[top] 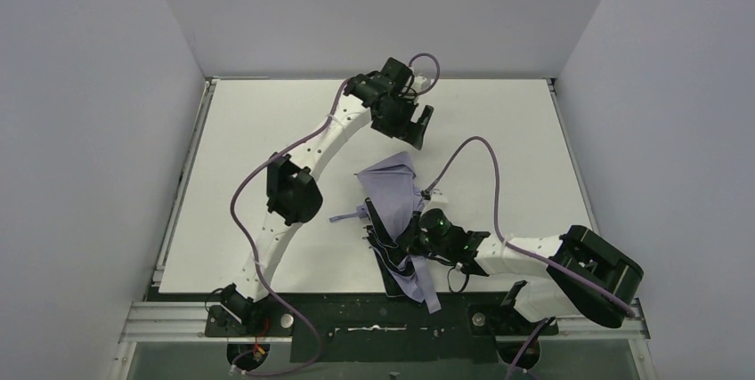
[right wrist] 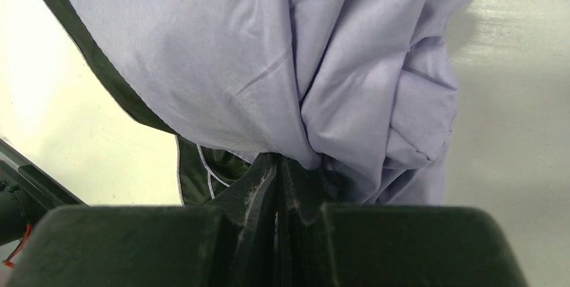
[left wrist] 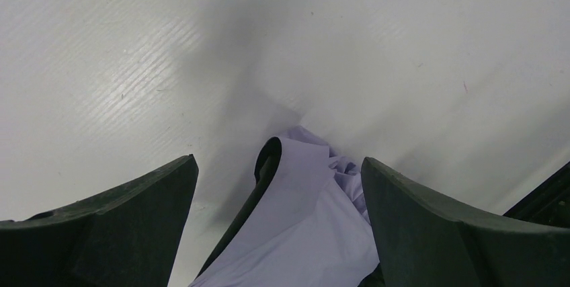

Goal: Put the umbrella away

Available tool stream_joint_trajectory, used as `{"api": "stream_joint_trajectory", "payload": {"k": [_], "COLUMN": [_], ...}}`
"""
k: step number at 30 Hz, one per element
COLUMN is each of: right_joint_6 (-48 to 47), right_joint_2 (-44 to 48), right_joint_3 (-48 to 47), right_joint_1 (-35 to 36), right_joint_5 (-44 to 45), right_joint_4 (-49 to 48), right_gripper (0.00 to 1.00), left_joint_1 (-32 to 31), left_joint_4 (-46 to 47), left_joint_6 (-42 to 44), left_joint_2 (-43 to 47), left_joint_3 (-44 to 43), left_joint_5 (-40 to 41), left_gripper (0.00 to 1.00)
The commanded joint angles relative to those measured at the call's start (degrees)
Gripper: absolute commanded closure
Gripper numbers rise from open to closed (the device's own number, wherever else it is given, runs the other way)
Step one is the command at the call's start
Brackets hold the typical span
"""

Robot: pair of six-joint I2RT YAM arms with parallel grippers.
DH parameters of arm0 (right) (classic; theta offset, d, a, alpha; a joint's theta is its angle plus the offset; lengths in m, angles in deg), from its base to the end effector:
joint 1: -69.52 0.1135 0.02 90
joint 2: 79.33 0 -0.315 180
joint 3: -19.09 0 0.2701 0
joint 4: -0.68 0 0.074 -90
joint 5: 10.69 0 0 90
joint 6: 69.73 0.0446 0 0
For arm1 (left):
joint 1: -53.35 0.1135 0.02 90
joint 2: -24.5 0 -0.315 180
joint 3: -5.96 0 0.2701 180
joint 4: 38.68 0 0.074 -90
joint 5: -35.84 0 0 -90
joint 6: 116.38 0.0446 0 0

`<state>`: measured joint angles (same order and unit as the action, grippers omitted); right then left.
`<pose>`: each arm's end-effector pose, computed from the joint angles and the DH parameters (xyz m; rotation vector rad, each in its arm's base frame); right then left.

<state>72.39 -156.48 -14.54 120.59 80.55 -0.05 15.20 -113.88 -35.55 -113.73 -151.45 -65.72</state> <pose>0.1471 0.1805 0.1541 0.0345 2.4862 0.8347 0.4473 -0.3627 0.3145 0.7343 2.5174 -0.5644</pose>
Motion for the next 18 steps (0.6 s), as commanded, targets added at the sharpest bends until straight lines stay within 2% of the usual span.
{"api": "stream_joint_trajectory", "payload": {"k": [1,6,11,14,18], "right_joint_6": [-2.4,-2.1,-2.2,-2.1,-2.0], "right_joint_2": [-3.7,-4.6,-5.5,-5.9,-6.4], "right_joint_3": [2.4,2.1,1.6,1.5,1.5], "right_joint_1": [0.5,1.0,1.4,1.6,1.9], "right_joint_5": [6.4,6.3,6.2,6.2,6.4], "right_joint_4": [12.7,12.2,12.1,11.9,11.9], "right_gripper": [1.00,1.00,1.00,1.00,1.00], "left_joint_1": [-0.2,-0.3,-0.8,-0.9,-0.9], "left_joint_4": [-7.4,-6.5,-5.9,-4.7,-3.6], "left_joint_6": [1.2,0.8,0.9,0.3,0.1], "left_joint_2": [-3.0,-4.4,-5.7,-5.8,-6.1], "left_joint_3": [-6.3,-4.0,-3.8,-3.3,-2.8], "left_joint_5": [-0.7,0.3,-1.5,-2.2,-3.6], "left_gripper": [0.10,0.16,0.35,0.39,0.52]}}
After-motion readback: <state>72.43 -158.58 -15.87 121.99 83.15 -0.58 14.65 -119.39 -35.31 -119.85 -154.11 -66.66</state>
